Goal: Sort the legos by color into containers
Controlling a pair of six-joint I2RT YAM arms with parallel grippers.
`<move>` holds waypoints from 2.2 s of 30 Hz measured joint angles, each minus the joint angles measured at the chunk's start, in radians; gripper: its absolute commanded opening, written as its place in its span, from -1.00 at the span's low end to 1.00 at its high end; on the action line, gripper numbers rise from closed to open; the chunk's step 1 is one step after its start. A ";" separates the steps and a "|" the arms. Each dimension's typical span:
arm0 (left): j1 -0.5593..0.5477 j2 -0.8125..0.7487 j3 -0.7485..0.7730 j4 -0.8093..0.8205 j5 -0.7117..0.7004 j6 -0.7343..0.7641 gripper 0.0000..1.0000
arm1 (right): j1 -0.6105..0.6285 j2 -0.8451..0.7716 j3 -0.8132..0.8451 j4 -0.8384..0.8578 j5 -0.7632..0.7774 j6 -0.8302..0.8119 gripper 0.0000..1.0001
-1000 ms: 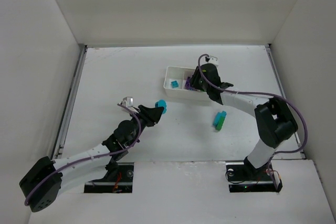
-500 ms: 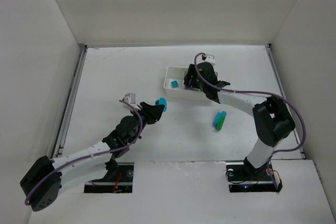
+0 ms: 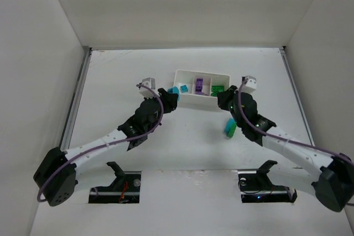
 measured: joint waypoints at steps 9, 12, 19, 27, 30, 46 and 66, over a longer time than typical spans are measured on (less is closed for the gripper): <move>-0.002 0.197 0.202 -0.026 -0.004 0.082 -0.65 | -0.014 -0.398 -0.301 -0.034 0.079 0.049 -0.56; -0.013 0.217 0.225 -0.027 0.014 0.082 -0.65 | -0.028 -0.460 -0.360 -0.039 0.082 0.079 -0.55; -0.023 0.254 0.256 -0.026 0.028 0.081 -0.65 | -0.029 -0.389 -0.380 -0.027 0.073 0.106 -0.54; -0.035 0.256 0.256 -0.026 0.026 0.077 -0.65 | 0.002 -0.360 -0.380 -0.003 0.070 0.108 -0.54; -0.034 0.256 0.256 -0.027 0.024 0.078 -0.65 | 0.002 -0.359 -0.380 0.002 0.069 0.108 -0.54; 0.137 0.612 0.503 -0.114 0.069 0.142 -0.62 | 0.015 -0.340 -0.380 0.012 0.062 0.108 -0.45; 0.079 0.747 0.658 -0.190 0.002 0.306 0.26 | 0.019 -0.235 -0.346 -0.052 0.187 0.101 0.55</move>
